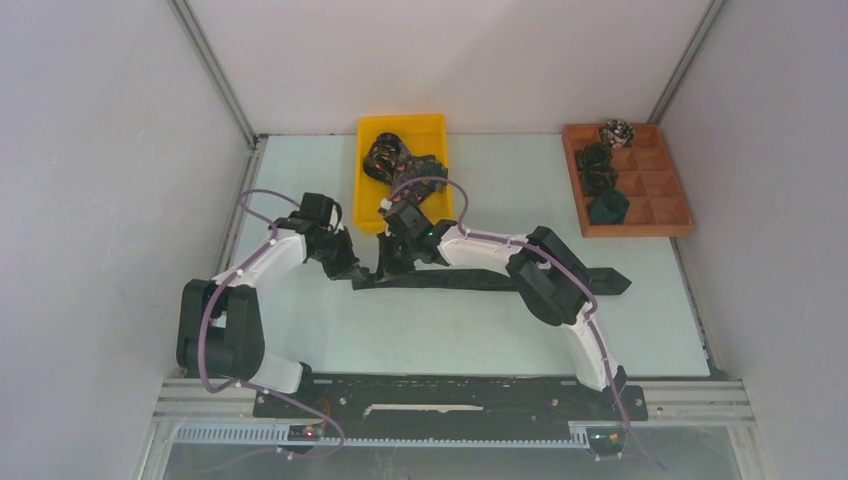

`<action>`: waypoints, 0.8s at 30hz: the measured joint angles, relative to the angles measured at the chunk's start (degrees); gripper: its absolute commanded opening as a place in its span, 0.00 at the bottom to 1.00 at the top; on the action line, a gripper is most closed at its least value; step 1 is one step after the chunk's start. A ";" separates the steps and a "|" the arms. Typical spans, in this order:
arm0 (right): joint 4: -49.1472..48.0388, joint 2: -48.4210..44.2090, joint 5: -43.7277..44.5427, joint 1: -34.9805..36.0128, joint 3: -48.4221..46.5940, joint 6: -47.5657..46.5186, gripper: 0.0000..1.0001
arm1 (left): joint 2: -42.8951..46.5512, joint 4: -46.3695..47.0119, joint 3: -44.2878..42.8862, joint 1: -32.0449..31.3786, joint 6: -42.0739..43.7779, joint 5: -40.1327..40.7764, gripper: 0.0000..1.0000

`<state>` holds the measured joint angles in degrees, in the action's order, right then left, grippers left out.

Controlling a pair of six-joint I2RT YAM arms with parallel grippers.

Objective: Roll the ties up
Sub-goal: Roll the tie at the center of the board.

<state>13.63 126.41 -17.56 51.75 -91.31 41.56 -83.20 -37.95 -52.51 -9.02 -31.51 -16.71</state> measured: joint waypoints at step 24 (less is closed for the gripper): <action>1.25 -9.31 2.84 -3.52 11.02 -1.79 0.00 | -9.51 1.22 -5.46 -6.84 0.00 0.90 0.04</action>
<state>14.87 117.10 -14.72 48.23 -80.29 39.77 -92.71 -36.73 -57.98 -15.86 -31.51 -15.81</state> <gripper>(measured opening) 0.007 0.005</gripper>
